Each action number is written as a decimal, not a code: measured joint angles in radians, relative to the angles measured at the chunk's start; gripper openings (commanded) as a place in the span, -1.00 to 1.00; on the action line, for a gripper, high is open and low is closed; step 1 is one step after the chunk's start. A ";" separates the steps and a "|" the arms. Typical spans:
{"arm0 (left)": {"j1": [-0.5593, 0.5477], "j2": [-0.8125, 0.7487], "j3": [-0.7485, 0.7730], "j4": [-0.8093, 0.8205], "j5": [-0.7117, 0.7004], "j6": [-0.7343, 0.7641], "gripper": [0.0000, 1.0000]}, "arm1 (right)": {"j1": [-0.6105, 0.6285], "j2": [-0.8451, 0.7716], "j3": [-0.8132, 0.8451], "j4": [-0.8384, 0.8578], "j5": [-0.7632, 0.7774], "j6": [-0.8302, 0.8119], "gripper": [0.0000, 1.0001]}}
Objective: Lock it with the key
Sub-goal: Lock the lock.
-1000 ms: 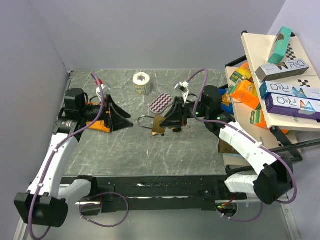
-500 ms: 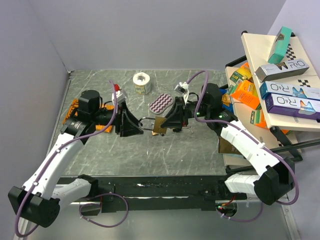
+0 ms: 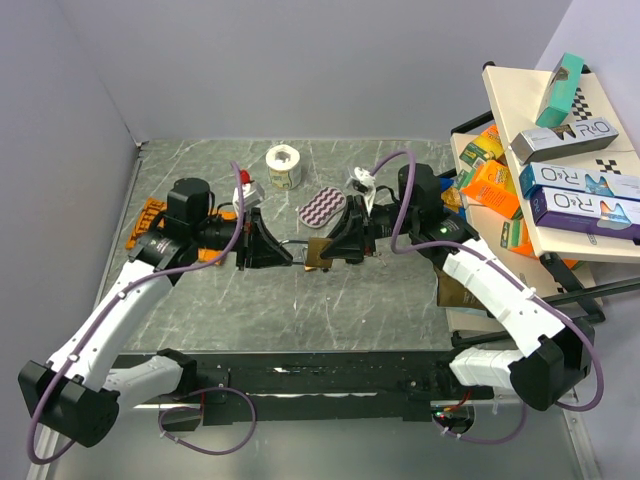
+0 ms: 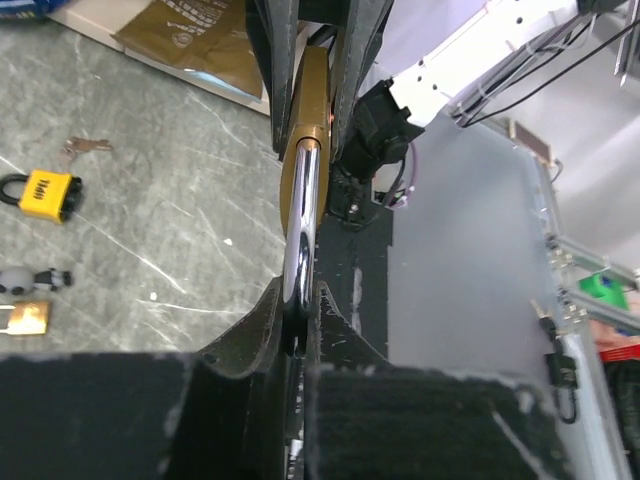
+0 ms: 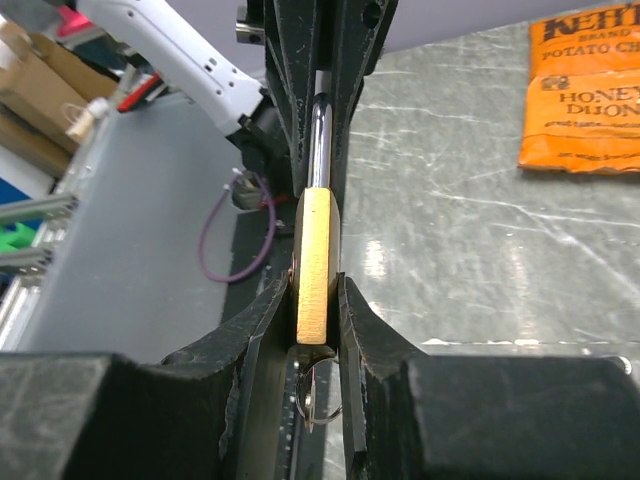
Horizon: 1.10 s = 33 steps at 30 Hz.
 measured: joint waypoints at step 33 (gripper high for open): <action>-0.044 0.002 0.068 -0.109 -0.075 0.142 -0.98 | 0.026 0.004 0.095 -0.242 0.028 -0.281 0.73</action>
